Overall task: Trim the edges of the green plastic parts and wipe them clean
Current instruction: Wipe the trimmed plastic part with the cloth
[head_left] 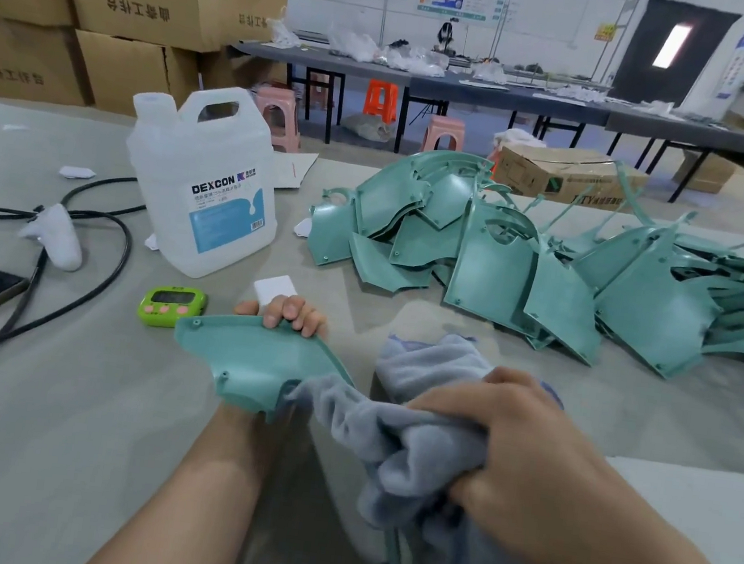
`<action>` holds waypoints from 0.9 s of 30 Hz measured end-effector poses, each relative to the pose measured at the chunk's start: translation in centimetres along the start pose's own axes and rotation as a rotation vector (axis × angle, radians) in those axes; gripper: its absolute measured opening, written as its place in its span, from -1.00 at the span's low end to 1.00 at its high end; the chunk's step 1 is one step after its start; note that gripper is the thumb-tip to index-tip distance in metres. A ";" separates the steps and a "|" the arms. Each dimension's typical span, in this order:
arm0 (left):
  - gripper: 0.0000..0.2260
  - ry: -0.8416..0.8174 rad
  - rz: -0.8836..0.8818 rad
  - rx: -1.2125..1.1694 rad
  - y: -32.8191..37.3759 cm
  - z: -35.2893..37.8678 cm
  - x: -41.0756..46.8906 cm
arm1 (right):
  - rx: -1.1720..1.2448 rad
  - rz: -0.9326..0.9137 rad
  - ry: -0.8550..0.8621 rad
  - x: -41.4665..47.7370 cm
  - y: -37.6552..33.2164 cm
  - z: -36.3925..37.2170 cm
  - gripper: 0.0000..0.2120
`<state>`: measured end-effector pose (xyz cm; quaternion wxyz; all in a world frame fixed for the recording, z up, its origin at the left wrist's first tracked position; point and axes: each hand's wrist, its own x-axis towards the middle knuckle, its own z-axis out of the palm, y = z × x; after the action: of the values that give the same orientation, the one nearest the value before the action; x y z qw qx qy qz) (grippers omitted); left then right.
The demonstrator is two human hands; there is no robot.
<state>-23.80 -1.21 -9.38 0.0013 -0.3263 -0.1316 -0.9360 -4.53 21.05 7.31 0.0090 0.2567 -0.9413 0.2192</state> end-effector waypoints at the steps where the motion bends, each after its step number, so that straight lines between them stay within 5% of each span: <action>1: -0.72 0.036 -0.016 -0.010 -0.1 -0.1 -0.1 | 0.105 -0.007 -0.022 -0.4 0.6 -1.1 -0.53; 3: -0.73 0.119 0.014 0.030 0.1 -0.1 -0.4 | 0.289 0.068 0.061 -0.7 2.4 -2.7 -0.47; 6: -0.74 0.246 -0.027 -0.022 1.3 1.4 0.0 | 0.443 0.250 0.465 0.0 5.1 -4.0 -0.53; 9: -0.57 0.378 -0.049 -0.119 0.2 3.2 -0.3 | 0.222 0.411 0.672 1.9 7.5 -4.8 -0.63; 13: -0.42 0.781 -0.118 0.195 0.3 6.0 -0.5 | -0.167 0.488 0.471 3.1 6.0 -2.0 -0.19; 17: -0.59 0.981 -0.127 0.419 -0.8 7.6 0.5 | -0.021 0.303 0.328 1.9 1.4 4.2 -0.35; 21: -0.61 0.907 -0.004 0.718 -1.4 8.3 -0.3 | -0.029 0.404 0.092 2.3 0.5 7.9 -0.21; 27: -0.73 0.772 0.065 1.419 -1.6 8.6 -1.2 | 0.054 0.452 0.069 3.4 1.0 7.6 -0.40</action>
<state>-17.76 2.35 -3.99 0.2806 0.0950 -0.6752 -0.6755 -7.24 17.08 0.48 -0.0150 0.0321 -0.9677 0.2494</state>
